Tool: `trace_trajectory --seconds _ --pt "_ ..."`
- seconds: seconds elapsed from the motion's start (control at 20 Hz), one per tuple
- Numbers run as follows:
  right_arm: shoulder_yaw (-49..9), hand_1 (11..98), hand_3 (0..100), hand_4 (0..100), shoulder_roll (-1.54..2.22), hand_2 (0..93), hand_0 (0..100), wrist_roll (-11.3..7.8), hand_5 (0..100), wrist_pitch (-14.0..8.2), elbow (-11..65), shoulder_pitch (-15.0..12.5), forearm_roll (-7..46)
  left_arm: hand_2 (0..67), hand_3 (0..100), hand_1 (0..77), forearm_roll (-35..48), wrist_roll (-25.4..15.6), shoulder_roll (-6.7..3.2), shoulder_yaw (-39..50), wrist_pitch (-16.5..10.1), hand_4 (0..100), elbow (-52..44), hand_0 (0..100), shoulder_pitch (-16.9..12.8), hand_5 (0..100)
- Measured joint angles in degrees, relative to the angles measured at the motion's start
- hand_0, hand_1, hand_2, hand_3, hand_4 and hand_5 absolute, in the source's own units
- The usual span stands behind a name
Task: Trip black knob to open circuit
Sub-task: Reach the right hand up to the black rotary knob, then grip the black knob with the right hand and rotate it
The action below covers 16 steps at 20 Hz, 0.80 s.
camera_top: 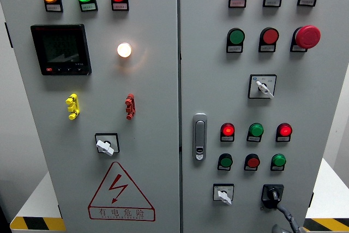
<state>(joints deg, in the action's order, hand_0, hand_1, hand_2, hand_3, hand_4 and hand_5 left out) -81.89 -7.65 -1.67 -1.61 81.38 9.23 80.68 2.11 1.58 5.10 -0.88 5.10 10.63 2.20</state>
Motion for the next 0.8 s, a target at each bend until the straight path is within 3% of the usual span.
trace_trajectory --seconds 0.8 --pt "0.94 50.4 91 97 0.01 0.0 97 1.29 100 0.45 -0.3 1.55 -1.13 19.4 26 0.0 0.0 0.0 0.0 0.0 0.0 10 0.0 0 0.0 9"
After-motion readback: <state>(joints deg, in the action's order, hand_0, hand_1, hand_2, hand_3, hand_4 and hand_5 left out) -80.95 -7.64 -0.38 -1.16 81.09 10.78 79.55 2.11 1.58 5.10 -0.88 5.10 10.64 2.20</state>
